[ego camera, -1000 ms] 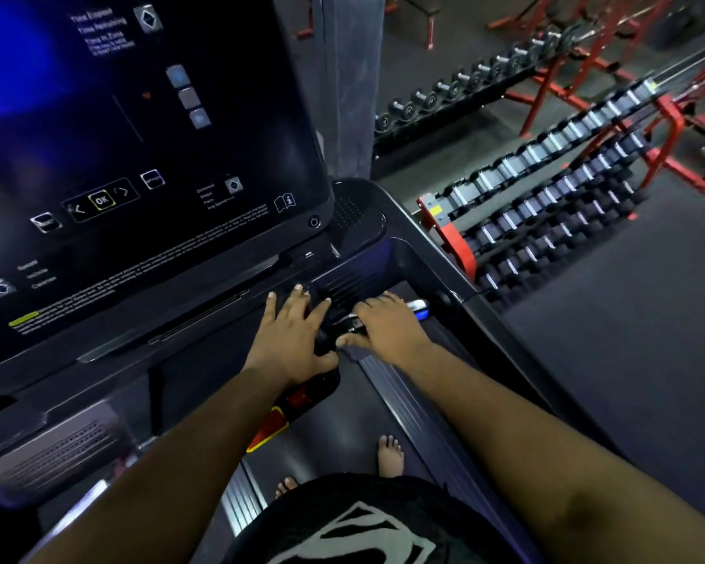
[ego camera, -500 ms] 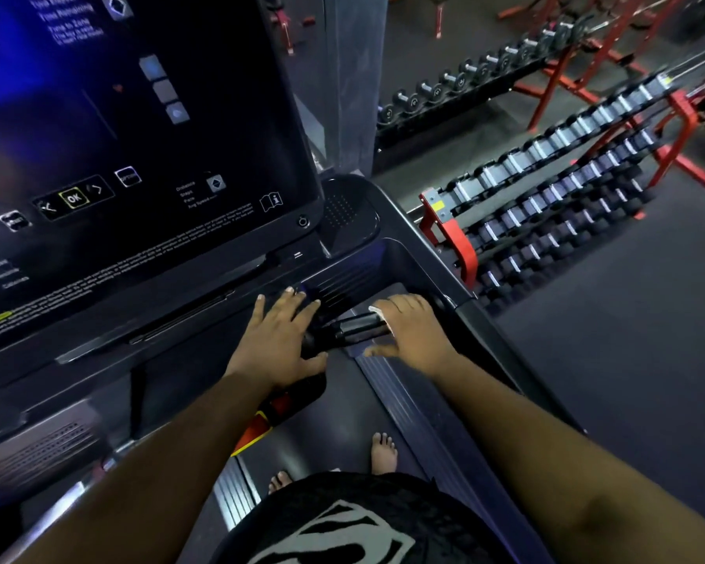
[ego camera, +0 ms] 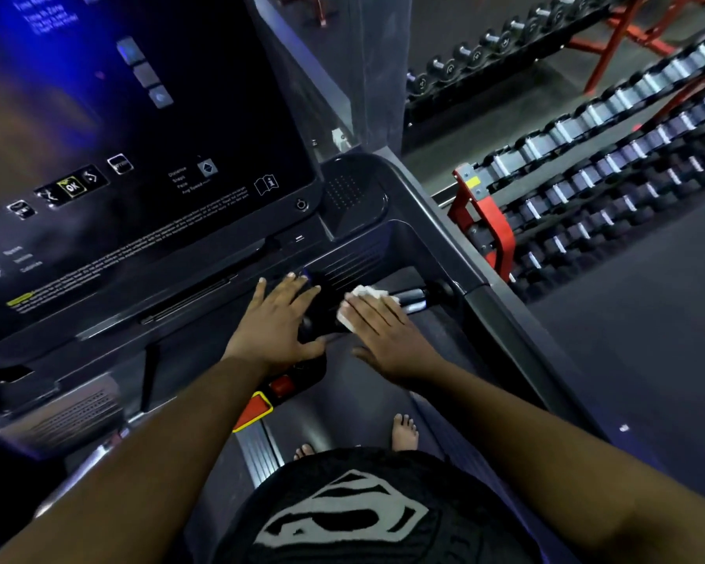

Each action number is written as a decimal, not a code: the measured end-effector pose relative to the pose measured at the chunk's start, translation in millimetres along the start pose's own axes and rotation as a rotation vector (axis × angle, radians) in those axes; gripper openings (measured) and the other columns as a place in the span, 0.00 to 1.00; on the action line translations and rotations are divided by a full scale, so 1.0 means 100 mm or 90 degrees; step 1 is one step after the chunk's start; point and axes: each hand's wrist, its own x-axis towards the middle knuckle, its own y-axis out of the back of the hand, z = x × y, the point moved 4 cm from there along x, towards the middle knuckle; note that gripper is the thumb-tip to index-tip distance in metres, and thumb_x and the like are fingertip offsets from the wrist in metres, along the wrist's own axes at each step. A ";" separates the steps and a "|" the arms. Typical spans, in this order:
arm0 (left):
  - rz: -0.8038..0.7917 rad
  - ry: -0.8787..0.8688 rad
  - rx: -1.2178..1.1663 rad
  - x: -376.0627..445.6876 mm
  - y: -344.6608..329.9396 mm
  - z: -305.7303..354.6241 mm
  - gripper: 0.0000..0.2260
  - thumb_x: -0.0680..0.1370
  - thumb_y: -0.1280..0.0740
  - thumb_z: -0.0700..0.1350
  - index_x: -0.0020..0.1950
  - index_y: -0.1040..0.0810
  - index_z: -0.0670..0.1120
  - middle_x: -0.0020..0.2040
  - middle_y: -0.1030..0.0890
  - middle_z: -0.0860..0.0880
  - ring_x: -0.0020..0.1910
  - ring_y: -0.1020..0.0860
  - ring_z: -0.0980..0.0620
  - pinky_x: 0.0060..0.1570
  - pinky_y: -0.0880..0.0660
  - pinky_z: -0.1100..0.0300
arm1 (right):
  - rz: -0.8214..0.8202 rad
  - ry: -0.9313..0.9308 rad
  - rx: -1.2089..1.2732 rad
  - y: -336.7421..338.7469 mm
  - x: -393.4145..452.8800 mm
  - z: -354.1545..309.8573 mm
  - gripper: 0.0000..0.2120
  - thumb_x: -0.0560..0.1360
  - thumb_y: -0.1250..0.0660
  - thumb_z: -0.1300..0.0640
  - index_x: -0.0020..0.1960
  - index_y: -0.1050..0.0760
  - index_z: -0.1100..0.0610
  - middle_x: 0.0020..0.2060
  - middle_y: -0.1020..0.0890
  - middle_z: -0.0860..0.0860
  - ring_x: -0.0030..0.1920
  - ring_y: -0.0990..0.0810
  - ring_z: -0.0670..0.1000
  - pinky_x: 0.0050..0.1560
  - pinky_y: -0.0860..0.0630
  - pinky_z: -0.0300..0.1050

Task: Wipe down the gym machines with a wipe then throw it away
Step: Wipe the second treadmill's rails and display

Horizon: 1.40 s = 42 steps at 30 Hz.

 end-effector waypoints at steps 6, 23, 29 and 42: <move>0.022 0.007 0.026 -0.02 0.01 0.02 0.44 0.69 0.45 0.71 0.81 0.37 0.51 0.82 0.39 0.49 0.82 0.48 0.50 0.80 0.61 0.44 | 0.082 -0.049 -0.077 0.24 0.17 0.11 0.20 0.74 0.28 0.47 0.62 0.25 0.55 0.54 0.20 0.52 0.56 0.23 0.55 0.57 0.29 0.51; 0.072 0.067 0.015 -0.12 -0.03 0.03 0.42 0.74 0.35 0.67 0.83 0.44 0.50 0.83 0.42 0.50 0.83 0.49 0.53 0.81 0.60 0.47 | -0.206 -0.100 0.066 0.30 0.57 0.28 0.39 0.62 0.36 0.20 0.52 0.24 0.54 0.45 0.19 0.50 0.45 0.20 0.53 0.43 0.29 0.48; 0.103 0.098 -0.009 -0.22 -0.07 0.04 0.42 0.77 0.36 0.68 0.83 0.46 0.50 0.83 0.43 0.50 0.83 0.50 0.53 0.81 0.56 0.46 | 0.006 -0.241 -0.064 0.06 -0.09 0.44 0.39 0.66 0.25 0.35 0.68 0.28 0.57 0.61 0.22 0.56 0.63 0.24 0.58 0.71 0.33 0.59; 0.108 0.020 -0.015 -0.32 -0.01 0.14 0.40 0.81 0.39 0.65 0.84 0.54 0.49 0.85 0.51 0.49 0.83 0.57 0.50 0.80 0.60 0.39 | -0.047 -0.217 0.237 0.50 -0.24 -0.50 0.30 0.80 0.42 0.65 0.81 0.43 0.55 0.78 0.35 0.55 0.77 0.36 0.53 0.74 0.35 0.50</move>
